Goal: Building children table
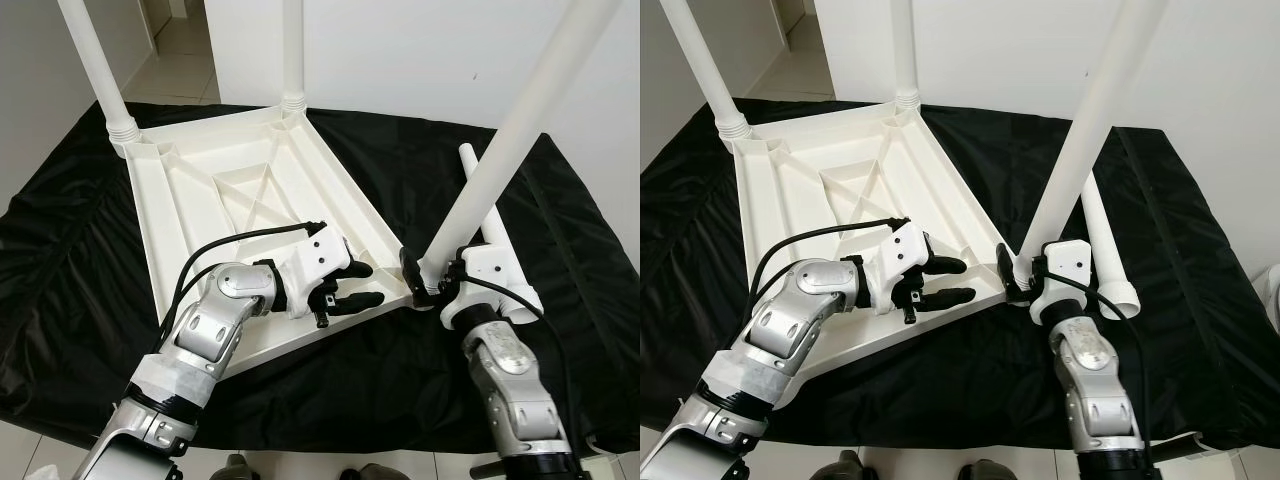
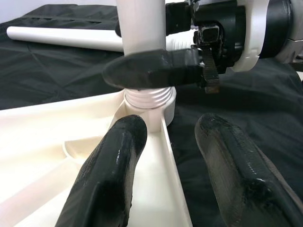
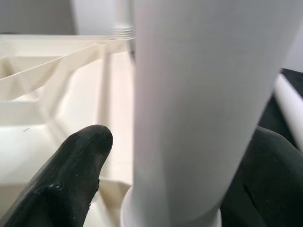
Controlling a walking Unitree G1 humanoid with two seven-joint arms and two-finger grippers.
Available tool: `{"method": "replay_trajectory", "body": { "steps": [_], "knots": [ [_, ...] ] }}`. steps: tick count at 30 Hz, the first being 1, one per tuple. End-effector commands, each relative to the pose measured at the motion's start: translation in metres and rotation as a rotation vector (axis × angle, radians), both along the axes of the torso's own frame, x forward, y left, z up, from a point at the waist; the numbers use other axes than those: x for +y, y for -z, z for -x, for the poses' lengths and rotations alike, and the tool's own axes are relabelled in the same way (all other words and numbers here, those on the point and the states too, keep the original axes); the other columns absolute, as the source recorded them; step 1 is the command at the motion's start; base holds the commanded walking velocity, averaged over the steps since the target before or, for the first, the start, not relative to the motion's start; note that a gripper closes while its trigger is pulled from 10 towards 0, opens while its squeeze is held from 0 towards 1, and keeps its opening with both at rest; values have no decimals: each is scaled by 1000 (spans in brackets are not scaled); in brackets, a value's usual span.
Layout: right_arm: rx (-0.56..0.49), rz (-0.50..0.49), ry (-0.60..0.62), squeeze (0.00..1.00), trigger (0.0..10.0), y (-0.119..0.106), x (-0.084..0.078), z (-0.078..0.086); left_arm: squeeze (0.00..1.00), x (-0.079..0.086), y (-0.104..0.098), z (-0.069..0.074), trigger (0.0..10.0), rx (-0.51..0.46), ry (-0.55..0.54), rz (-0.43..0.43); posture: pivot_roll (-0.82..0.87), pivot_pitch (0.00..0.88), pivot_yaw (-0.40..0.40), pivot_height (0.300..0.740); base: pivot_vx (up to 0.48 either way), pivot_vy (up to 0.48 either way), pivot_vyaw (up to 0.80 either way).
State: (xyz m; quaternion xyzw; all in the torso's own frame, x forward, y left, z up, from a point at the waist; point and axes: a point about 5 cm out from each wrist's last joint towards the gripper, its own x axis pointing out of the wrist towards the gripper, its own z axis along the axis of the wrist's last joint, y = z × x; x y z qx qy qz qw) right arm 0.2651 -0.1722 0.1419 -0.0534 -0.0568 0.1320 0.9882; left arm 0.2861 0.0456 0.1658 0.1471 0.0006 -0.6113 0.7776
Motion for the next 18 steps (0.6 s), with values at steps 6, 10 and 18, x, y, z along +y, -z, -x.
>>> {"method": "replay_trajectory", "body": {
  "steps": [6, 10, 18],
  "knots": [
    [55, 67, -125, 0, 5020, 4, -19, -12, 0, -1, 2, -3, 10000, -25, -75, -4, -17, 12, -15, 740, 0, 0, 0],
    [84, 92, -154, 0, 0, 7, -21, -17, 0, -2, 1, -3, 10000, -28, -72, -5, -12, 12, -16, 740, 0, 0, 0],
    [94, 50, -191, 0, 0, 8, -21, -20, 0, 0, 1, -3, 10000, -31, -85, -5, -4, 14, -21, 740, 0, 0, 0]
  ]
}}
